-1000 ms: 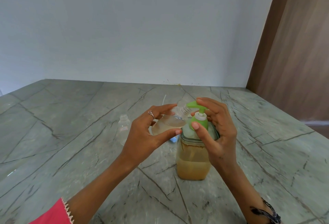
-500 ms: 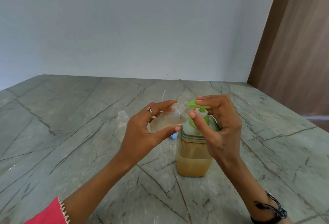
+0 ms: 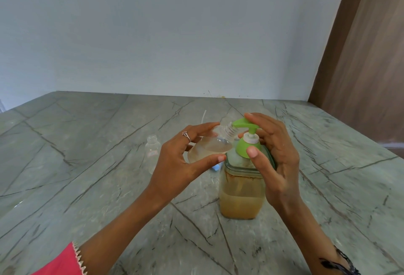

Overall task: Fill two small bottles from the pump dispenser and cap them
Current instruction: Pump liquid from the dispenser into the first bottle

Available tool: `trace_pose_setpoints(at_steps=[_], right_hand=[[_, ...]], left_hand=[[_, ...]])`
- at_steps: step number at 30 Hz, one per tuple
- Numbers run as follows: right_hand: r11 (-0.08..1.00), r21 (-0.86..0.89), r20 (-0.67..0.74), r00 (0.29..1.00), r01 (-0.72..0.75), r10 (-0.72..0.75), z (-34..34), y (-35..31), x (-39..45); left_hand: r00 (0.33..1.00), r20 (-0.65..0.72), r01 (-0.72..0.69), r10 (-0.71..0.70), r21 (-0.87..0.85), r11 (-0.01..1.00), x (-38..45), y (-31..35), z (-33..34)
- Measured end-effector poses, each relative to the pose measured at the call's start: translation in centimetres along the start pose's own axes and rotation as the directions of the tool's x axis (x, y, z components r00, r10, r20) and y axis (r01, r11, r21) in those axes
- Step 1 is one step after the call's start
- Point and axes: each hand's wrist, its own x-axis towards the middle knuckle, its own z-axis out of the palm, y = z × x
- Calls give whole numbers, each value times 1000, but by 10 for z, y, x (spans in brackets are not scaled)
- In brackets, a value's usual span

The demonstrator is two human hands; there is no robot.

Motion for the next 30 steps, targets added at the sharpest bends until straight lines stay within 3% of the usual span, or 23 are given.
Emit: trace_pose_setpoints(at_steps=[5,15,30], right_hand=[[993,-106,-35,998,51,-55,4,-1,3],[995,-102,-125,992,2,-15,6,-4,8],[1000,-16,6,1000,12,-12,2,-1,1]], left_hand=[[1000,-7,-7,7,-5,1000,0,1,1],[1000,-10,-21,21,28,999,-2,1,0],[1000,-2,-13,13,12,1000,-3,-3,0]])
